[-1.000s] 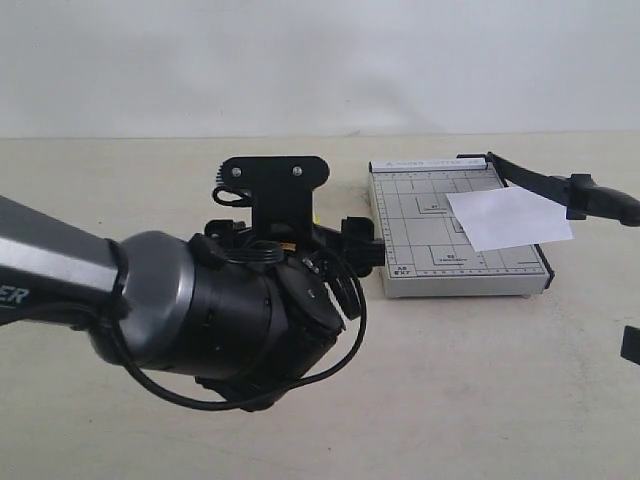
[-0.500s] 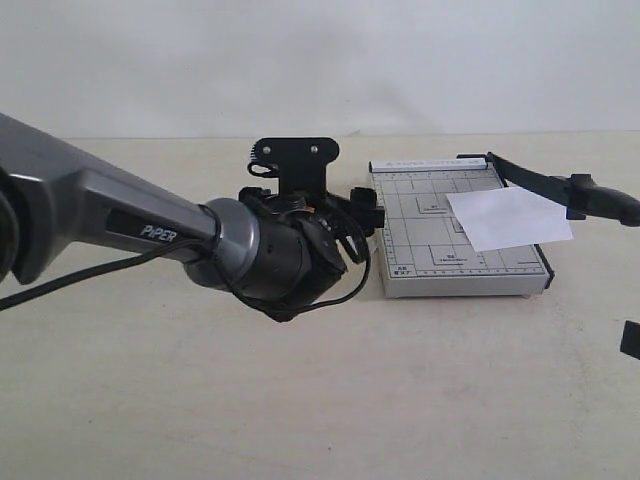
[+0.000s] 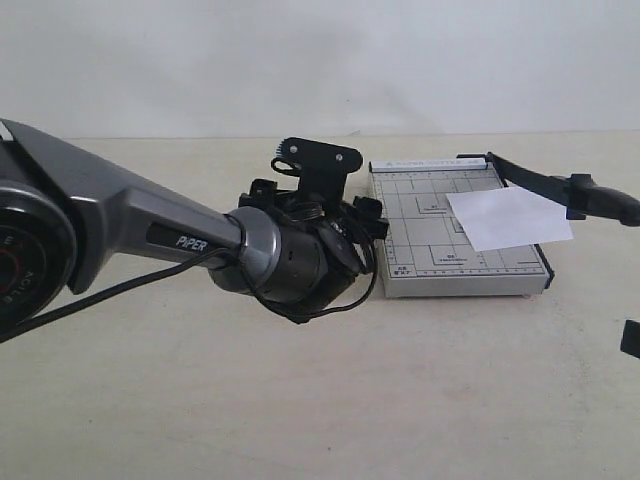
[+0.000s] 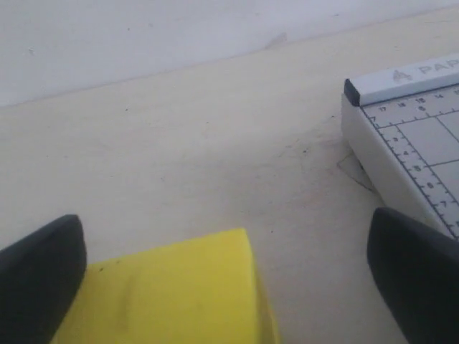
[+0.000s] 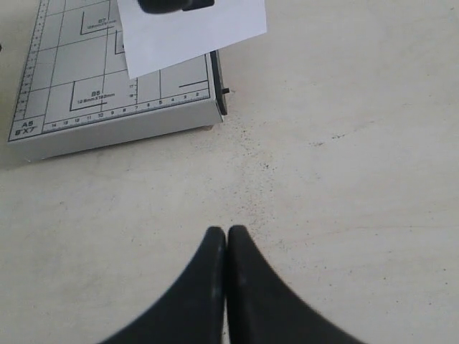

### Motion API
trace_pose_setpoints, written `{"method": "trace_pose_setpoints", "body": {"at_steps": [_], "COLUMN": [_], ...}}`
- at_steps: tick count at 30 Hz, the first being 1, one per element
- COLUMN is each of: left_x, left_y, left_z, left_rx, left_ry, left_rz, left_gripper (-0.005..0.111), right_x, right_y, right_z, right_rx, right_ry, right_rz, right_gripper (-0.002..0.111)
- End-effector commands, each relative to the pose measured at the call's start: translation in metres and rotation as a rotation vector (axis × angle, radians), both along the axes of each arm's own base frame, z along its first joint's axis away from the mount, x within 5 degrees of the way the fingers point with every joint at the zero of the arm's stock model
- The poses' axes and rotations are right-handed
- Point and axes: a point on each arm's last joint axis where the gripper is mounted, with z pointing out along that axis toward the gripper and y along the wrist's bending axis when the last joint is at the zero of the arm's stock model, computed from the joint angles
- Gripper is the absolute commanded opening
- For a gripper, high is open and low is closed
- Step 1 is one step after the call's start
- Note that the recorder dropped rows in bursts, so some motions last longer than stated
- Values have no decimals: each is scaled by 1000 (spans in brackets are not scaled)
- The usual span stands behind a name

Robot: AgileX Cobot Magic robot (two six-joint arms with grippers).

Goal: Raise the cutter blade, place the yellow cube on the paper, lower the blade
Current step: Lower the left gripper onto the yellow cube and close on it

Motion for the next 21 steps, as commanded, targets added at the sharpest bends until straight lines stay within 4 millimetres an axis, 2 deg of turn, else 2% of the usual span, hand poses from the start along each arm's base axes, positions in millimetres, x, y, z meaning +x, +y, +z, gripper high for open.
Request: {"method": "trace_pose_setpoints", "body": {"at_steps": [1, 4, 11, 16, 18, 21], "left_x": [0, 1, -1, 0, 0, 0], "left_y": [8, 8, 6, 5, 5, 5], "left_z": [4, 2, -22, -24, -24, -24], "left_rx": [-11, -50, -59, -38, -33, -31], "left_ry": [-39, -43, 24, 10, 10, 10], "left_rz": [101, 116, 84, 58, 56, 56], "left_gripper": [109, 109, 109, 108, 104, 81], "right_x": [1, 1, 1, 1, 1, 1], "right_y": [0, 0, 0, 0, 0, 0], "right_z": [1, 1, 1, 1, 1, 1], "right_rx": [2, 2, 1, 1, 1, 1], "right_ry": [-10, -10, -8, -3, -3, -3], "right_rz": [-3, -3, -3, -3, -3, -3], "right_gripper": [0, 0, 0, 0, 0, 0]}}
